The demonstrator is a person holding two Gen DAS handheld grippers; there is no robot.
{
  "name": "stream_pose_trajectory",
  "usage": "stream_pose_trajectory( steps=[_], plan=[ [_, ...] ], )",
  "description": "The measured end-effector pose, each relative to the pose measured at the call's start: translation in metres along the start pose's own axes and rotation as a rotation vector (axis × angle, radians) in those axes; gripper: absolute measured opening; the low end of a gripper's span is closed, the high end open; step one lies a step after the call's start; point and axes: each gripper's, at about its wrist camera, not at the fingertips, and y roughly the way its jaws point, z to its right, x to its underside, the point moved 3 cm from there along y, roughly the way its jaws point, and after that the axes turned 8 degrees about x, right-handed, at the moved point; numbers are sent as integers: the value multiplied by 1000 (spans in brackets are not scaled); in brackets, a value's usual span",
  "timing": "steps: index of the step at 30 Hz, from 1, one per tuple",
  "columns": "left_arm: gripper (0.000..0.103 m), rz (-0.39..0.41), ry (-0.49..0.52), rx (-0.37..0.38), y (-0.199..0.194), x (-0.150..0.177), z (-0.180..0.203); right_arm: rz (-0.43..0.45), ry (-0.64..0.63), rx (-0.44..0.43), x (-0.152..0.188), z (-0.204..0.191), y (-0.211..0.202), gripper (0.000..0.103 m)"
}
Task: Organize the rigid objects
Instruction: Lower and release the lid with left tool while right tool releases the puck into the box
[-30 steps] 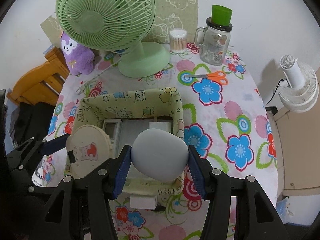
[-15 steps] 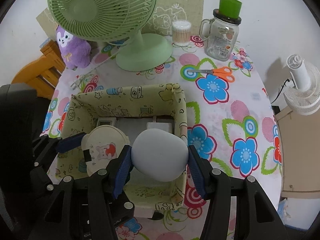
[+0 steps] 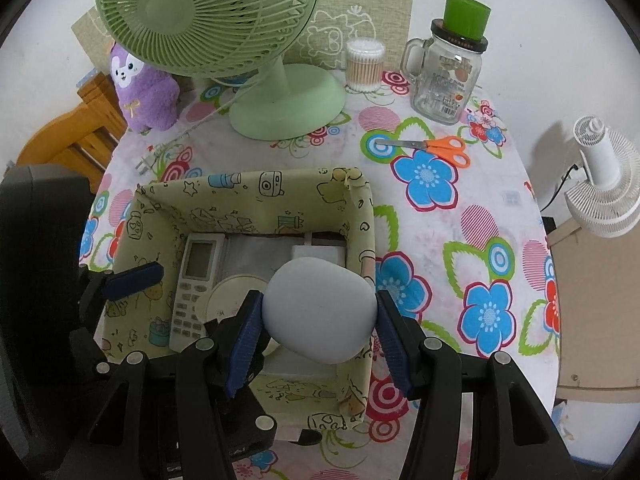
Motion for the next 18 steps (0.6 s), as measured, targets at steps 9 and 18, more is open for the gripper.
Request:
stream_pose_trajectory(
  steps=[9,18],
  plan=[
    [102,-4,49,-68,-13,11,2,3,-25,-1,6,-8,-5,59],
    [102,-18,51,-72,-16,23,2,-32,-30,-10,17,-16,0,60]
  ],
)
